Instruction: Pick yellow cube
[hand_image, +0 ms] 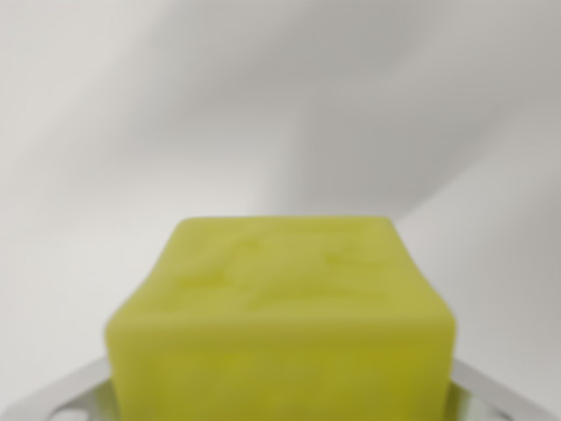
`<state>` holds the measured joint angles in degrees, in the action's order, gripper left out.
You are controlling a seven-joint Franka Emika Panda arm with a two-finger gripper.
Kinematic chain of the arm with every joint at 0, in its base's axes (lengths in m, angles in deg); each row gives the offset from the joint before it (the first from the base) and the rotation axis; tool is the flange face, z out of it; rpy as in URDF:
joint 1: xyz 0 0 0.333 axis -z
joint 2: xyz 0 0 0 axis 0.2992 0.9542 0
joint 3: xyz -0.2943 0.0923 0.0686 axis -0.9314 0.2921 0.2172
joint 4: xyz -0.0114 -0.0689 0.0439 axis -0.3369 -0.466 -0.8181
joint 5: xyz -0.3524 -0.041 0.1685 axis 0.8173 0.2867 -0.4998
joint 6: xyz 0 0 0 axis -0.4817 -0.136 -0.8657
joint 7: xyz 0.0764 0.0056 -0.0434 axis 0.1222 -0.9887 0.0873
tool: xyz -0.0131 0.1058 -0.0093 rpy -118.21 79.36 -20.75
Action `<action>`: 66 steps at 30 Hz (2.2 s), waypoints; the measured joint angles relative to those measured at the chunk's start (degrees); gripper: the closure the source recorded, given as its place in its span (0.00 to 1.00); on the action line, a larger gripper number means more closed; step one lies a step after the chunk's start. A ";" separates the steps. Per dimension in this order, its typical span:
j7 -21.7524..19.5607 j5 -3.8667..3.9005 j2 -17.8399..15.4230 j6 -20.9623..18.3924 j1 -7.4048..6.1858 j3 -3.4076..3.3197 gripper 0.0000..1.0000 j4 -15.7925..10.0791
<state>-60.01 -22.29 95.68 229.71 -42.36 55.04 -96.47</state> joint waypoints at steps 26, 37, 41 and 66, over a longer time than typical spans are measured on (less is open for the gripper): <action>-0.39 0.57 -5.94 -5.77 0.09 0.00 1.00 -0.19; -0.52 0.75 -8.28 -8.33 0.12 0.01 1.00 -0.01; -0.56 0.80 -9.07 -9.21 0.12 0.01 1.00 0.10; -0.77 1.09 -13.88 -15.21 0.14 0.01 1.00 1.27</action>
<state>-60.77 -21.21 81.79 214.50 -42.21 55.04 -95.20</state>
